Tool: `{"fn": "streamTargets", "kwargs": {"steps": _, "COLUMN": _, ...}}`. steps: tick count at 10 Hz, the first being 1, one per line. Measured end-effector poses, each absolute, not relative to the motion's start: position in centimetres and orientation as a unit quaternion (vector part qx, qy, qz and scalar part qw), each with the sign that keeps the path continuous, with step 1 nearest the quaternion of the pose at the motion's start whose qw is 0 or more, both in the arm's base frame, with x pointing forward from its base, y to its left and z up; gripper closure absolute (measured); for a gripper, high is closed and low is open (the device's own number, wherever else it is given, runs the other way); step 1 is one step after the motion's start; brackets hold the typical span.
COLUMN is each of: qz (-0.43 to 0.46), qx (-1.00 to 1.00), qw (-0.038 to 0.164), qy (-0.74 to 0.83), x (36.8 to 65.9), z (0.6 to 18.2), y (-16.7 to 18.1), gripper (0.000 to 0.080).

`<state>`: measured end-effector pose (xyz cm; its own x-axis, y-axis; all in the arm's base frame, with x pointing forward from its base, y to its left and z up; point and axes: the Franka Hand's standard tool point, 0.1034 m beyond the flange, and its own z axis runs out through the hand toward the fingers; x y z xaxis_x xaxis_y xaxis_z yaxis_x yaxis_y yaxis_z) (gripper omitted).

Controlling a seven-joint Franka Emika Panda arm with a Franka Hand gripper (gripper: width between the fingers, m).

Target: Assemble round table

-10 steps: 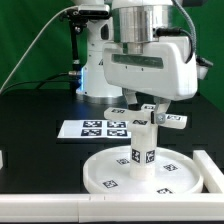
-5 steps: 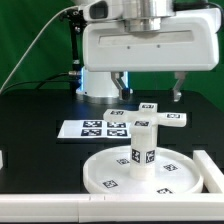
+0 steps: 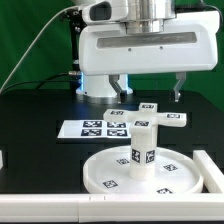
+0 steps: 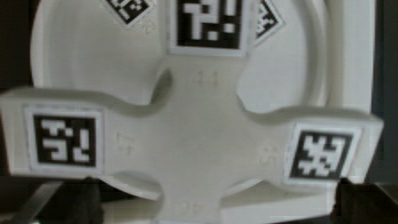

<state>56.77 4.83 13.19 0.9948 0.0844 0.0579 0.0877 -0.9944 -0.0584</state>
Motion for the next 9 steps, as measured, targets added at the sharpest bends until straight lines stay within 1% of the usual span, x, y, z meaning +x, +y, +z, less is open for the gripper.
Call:
{"fn": "streamTargets", "kwargs": {"steps": 1, "qz": -0.027, "qx": -0.992, "qw": 0.029, "qy": -0.121, "x": 56.6, "z": 13.0, "y": 5.3, "gripper": 0.0150}}
{"fn": "streamTargets", "kwargs": {"steps": 2, "qz": -0.028, "qx": -0.985, "qw": 0.028, "qy": -0.167, "x": 56.6, "z": 13.0, "y": 5.5, "gripper": 0.0150}}
{"fn": "streamTargets", "kwargs": {"steps": 5, "qz": -0.030, "qx": -0.968, "qw": 0.023, "qy": -0.250, "x": 56.6, "z": 13.0, "y": 5.0, "gripper": 0.0150}}
{"fn": "streamTargets", "kwargs": {"steps": 6, "qz": -0.030, "qx": -0.966, "qw": 0.022, "qy": -0.254, "x": 56.6, "z": 12.9, "y": 5.0, "gripper": 0.0150}}
{"fn": "streamTargets", "kwargs": {"steps": 9, "qz": -0.024, "qx": -0.968, "qw": 0.019, "qy": -0.248, "x": 56.2, "z": 11.4, "y": 4.2, "gripper": 0.0150}}
